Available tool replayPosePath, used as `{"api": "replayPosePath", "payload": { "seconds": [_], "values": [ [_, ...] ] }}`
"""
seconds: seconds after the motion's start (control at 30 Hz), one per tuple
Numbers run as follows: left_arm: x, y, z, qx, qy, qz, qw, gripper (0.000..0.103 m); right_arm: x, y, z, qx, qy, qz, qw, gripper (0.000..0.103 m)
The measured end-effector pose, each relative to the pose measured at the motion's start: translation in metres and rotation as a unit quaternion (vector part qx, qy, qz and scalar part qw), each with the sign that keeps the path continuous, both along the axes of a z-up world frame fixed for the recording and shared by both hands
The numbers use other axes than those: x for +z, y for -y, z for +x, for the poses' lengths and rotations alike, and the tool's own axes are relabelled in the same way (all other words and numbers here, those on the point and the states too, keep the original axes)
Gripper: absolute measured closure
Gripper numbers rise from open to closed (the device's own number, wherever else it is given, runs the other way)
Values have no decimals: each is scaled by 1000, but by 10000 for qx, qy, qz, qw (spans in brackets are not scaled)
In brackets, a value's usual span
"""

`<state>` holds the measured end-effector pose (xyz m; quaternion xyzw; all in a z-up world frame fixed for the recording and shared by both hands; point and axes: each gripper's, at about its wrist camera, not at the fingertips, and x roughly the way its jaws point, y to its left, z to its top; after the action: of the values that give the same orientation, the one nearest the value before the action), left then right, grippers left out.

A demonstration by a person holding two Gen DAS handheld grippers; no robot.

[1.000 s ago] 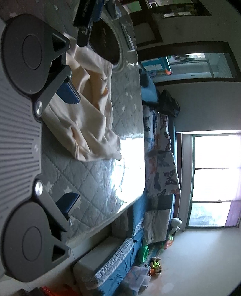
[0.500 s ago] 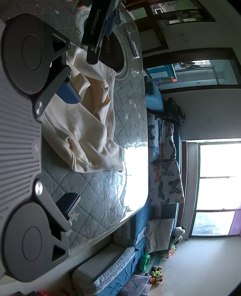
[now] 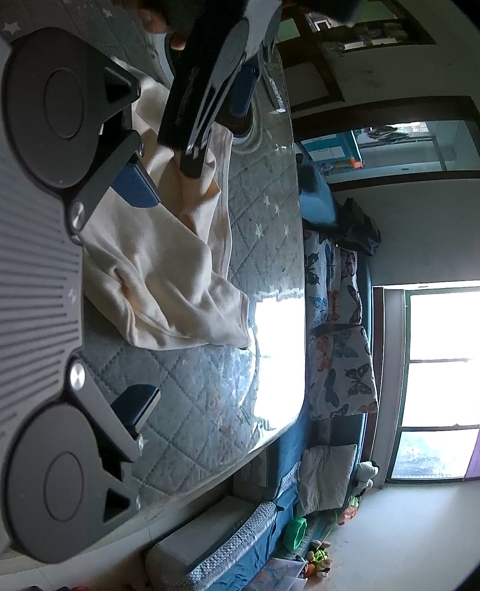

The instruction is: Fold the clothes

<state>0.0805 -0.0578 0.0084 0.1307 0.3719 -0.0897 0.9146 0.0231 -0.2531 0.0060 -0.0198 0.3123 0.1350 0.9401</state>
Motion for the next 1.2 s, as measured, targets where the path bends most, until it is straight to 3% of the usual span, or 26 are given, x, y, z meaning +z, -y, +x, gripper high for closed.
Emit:
{"api": "replayPosePath", "payload": {
  "seconds": [0.4,0.5,0.57,0.67,0.73,0.97,1.2],
  "values": [
    [-31,23,31,-996,-240,281,9943,27,-9,16,19,-181,-162,113,9996,1],
    [-36,24,38,-1078,-323,200,9934,45,-10,19,22,-213,-198,134,9995,2],
    [-38,22,43,-1091,-415,54,9931,70,-10,20,24,-221,-218,136,9994,4],
    [-34,11,45,-909,-475,-310,9942,87,-11,21,26,-232,-249,140,9993,6],
    [-29,-1,44,-724,-486,-570,9946,92,-11,19,28,-221,-229,90,9995,7],
    [0,-55,31,160,-218,-1164,9928,95,-11,10,39,-21,-273,60,9996,16],
    [23,-120,-9,997,98,-1290,9866,96,-9,-6,66,189,-286,-30,9994,25]
  ]
}}
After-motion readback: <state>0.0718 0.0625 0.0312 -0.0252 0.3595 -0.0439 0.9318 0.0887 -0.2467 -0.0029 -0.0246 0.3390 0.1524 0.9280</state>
